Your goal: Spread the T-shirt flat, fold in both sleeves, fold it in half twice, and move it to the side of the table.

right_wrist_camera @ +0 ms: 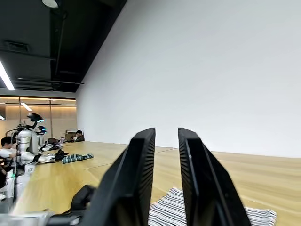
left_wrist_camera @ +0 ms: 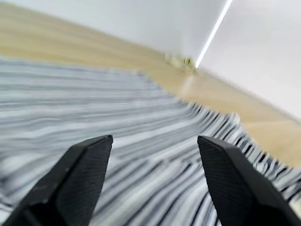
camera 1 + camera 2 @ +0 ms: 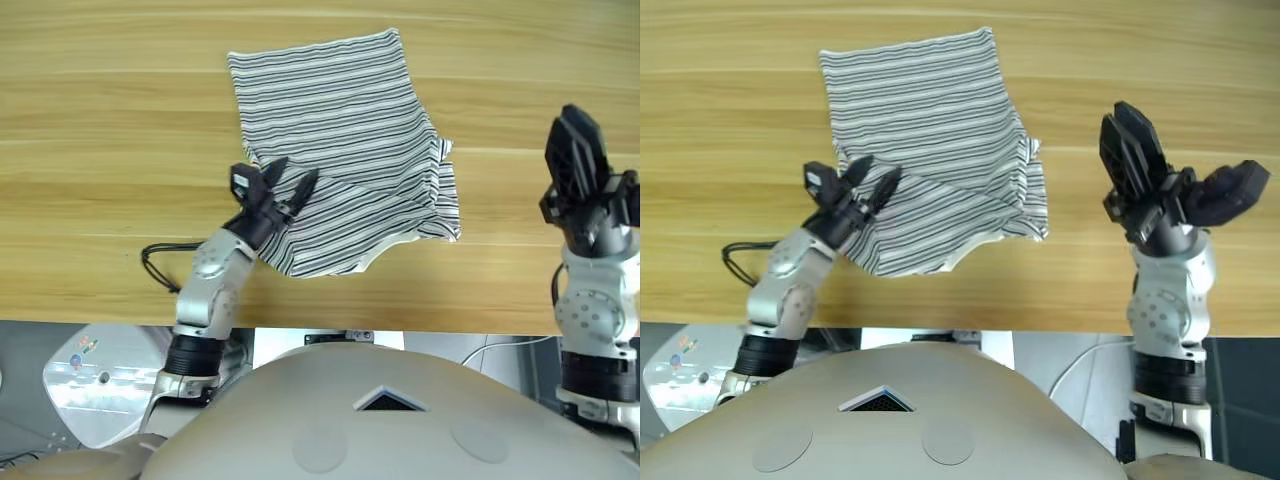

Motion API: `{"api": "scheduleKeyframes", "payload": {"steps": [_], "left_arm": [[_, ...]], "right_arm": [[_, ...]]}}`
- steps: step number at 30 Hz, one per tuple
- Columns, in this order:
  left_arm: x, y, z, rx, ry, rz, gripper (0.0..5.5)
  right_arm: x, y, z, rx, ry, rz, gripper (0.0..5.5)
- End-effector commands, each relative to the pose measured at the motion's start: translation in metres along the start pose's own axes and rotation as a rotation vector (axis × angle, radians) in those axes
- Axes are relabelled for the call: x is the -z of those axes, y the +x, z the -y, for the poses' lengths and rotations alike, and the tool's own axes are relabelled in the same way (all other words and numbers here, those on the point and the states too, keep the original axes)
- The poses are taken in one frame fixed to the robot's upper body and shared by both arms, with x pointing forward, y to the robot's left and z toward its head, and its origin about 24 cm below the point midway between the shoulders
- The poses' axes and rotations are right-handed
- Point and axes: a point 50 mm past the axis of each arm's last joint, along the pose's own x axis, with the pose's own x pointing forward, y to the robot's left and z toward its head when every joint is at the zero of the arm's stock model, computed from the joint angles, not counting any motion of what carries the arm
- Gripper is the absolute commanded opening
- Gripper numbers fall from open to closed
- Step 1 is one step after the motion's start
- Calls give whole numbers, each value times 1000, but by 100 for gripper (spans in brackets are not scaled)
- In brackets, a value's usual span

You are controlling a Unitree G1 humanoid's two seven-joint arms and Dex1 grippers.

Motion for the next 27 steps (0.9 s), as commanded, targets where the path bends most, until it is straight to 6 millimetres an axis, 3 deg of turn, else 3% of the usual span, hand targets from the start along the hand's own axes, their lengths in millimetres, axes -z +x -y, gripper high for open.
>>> {"api": "scheduleKeyframes", "payload": {"steps": [1,5,11,14,21,25,27], "left_arm": [[24,-8,-4,-87,100,-237,335],[23,-40,-27,-243,175,-322,335],[6,-86,-51,-206,348,-273,335],[-1,-83,-59,-165,376,-239,335],[0,-64,-42,-94,308,-136,335],[-32,-58,-18,16,295,139,335],[-48,-62,-7,65,372,256,335]], "right_arm": [[9,15,15,101,-84,-57,88],[2,27,31,197,-127,-41,88],[14,38,43,288,-157,-120,88],[24,38,44,311,-190,-183,88],[46,21,23,228,-313,-352,88],[61,15,14,150,-435,-430,88],[67,15,13,125,-483,-443,88]]}}
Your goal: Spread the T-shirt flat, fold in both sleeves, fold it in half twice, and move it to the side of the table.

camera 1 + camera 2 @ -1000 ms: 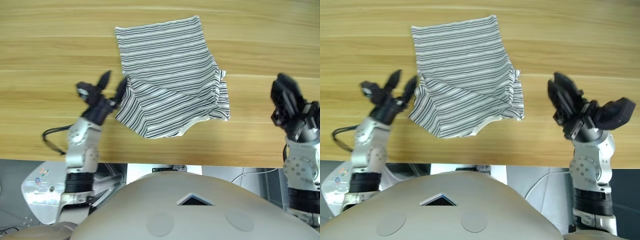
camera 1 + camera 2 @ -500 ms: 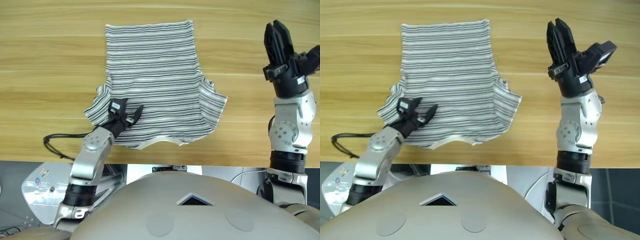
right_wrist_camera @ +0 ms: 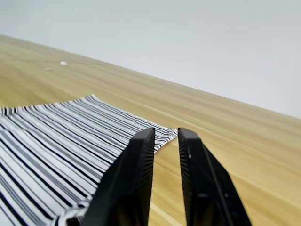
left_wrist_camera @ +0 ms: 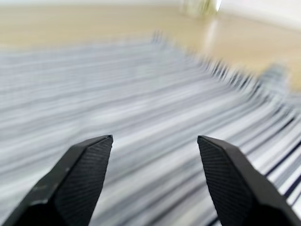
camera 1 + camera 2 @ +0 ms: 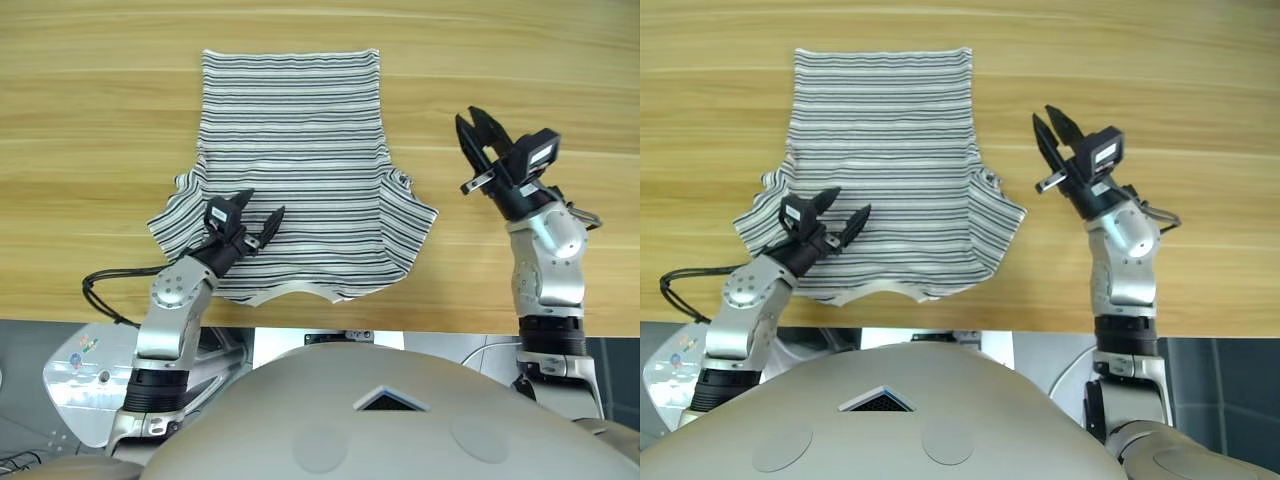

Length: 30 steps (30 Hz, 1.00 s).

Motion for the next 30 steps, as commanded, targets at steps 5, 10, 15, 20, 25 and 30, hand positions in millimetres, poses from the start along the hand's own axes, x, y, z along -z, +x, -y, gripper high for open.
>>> {"api": "scheduleKeyframes", "payload": {"steps": [5,10,15,20,25,30], "left_arm": [[-66,-40,-48,-265,543,263,335],[-27,-113,-133,-592,1374,-519,335],[13,-147,-113,-200,1441,-819,335],[44,-149,-48,179,1303,-748,335],[43,-145,-36,246,1256,-681,335],[48,-143,-52,228,1272,-734,335]], "right_arm": [[17,1,-11,-76,-140,-25,88],[17,0,1,-29,-206,-25,88],[17,-6,19,24,-253,-38,88],[16,-4,22,8,-263,-15,88],[15,-5,22,9,-264,-9,88],[14,-12,20,14,-256,7,88]]}}
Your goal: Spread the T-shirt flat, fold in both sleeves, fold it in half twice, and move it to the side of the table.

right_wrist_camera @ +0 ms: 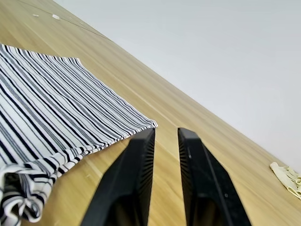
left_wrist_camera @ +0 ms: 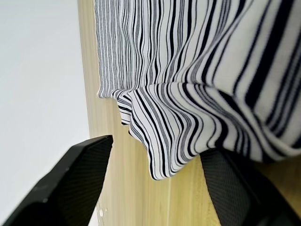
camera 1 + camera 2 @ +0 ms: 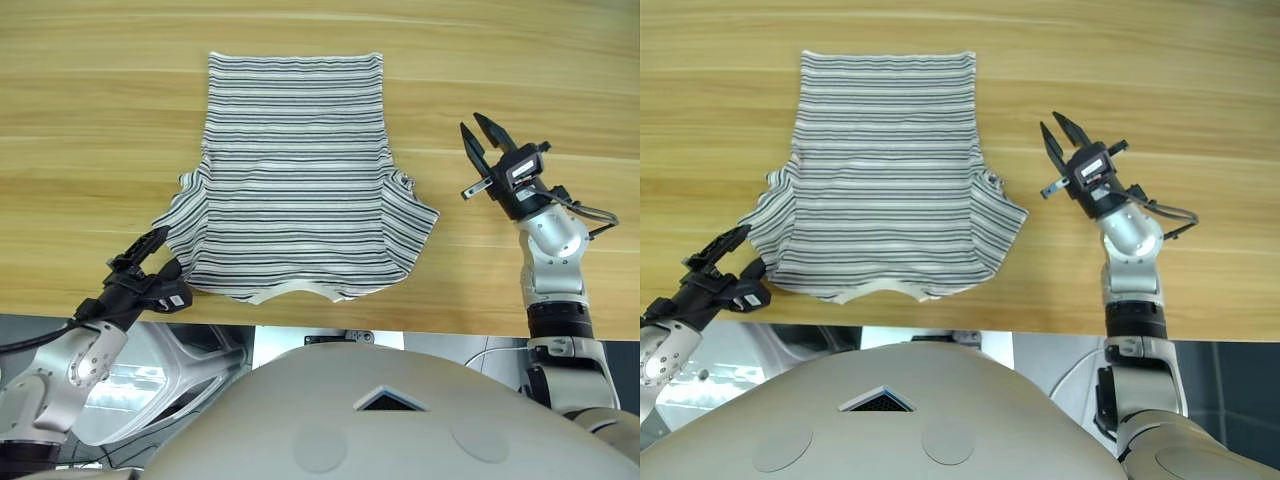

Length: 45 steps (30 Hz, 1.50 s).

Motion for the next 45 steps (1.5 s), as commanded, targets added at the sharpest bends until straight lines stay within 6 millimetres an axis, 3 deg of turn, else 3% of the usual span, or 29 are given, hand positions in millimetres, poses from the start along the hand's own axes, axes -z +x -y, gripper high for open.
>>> {"api": "scheduleKeyframes", "payload": {"steps": [1,8,17,32,42,45], "left_arm": [[10,-6,37,242,-18,-73,335],[23,18,28,223,43,-103,335],[12,34,33,240,35,-25,335],[5,33,43,258,-26,-37,91],[1,44,40,204,-34,-38,21],[-4,48,25,91,-47,-27,21]], "right_arm": [[-3,-7,1,4,0,18,88],[-1,-11,-2,23,9,16,88],[-2,-18,1,56,14,25,88],[-1,-21,2,46,24,17,88],[4,-31,0,51,28,-10,88],[5,-31,-1,47,31,-11,88]]}}
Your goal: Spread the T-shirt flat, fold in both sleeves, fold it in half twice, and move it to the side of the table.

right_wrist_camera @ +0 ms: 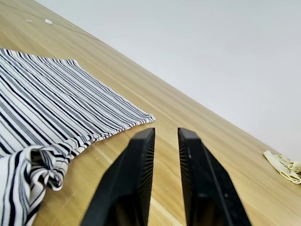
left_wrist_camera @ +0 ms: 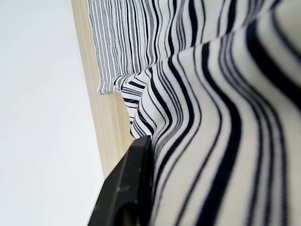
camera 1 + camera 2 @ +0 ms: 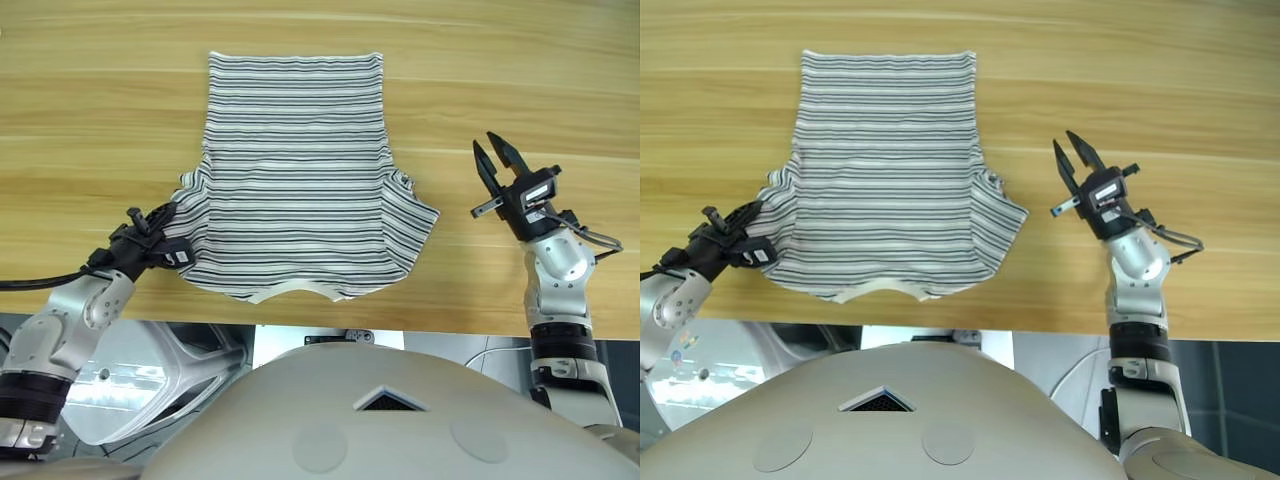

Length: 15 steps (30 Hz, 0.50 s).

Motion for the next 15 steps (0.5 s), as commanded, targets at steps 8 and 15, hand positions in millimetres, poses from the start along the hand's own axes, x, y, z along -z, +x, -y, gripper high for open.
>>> {"api": "scheduleKeyframes", "payload": {"steps": [8,15], "left_arm": [[-40,3,11,-93,-140,124,21],[-51,9,24,-24,-129,179,21]], "right_arm": [[2,-3,0,-14,4,5,88],[2,-3,-1,-17,7,5,88]]}}
